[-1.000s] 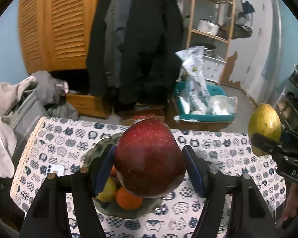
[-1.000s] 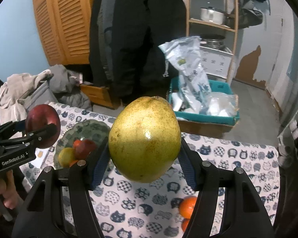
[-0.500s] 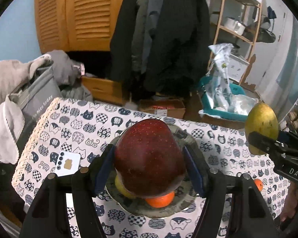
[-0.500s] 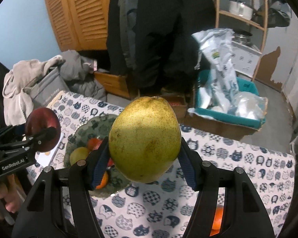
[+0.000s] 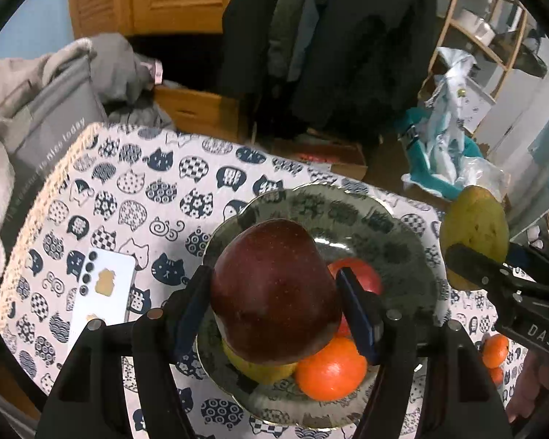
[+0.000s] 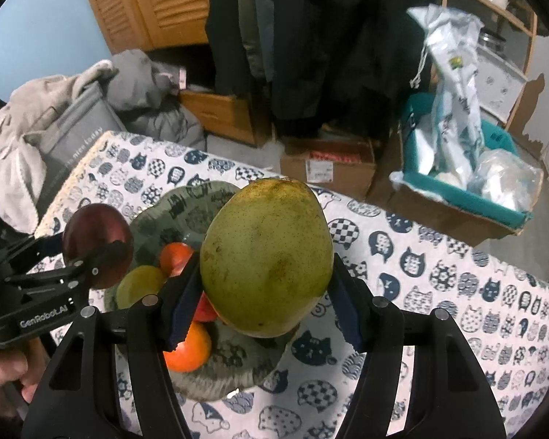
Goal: Organize fruits
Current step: 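Lower the pear and apple into the bowl and open both tools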
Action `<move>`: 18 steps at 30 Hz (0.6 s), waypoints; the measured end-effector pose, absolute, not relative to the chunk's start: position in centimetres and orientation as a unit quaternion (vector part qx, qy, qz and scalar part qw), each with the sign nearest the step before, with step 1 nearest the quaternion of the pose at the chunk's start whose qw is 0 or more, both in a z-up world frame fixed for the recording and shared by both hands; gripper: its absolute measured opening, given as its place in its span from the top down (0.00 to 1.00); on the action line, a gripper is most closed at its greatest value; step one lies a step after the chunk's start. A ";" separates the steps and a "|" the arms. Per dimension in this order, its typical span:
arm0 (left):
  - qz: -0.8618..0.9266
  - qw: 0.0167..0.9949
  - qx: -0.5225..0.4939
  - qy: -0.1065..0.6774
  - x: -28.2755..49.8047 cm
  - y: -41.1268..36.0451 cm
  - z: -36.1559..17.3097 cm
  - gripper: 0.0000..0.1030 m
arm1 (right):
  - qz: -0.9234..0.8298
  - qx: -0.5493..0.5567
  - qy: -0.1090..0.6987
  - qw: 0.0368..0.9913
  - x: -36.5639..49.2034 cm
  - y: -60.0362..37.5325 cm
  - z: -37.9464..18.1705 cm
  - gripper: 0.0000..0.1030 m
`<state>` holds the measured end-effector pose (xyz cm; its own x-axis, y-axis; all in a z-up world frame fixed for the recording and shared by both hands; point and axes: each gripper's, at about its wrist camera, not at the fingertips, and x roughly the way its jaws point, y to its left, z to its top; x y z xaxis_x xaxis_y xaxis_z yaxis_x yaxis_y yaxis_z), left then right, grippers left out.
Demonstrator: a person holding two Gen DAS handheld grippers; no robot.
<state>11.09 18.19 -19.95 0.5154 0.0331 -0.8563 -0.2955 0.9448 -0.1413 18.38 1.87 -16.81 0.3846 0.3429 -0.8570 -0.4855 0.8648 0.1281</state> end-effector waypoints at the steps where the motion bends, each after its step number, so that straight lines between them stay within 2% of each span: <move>1: 0.096 0.857 -0.137 0.487 11.3 18.3 -20.3 0.32 | 0.249 -0.071 0.500 0.826 18.8 2.0 -17.3 0.37; 8: 0.100 0.843 -0.144 0.508 12.1 18.8 -22.6 0.31 | 0.246 -0.070 0.527 0.811 20.2 3.3 -20.1 0.37; 18: 0.088 0.844 -0.151 0.507 12.4 19.3 -22.9 0.31 | 0.262 -0.094 0.540 0.794 20.5 5.8 -21.7 0.36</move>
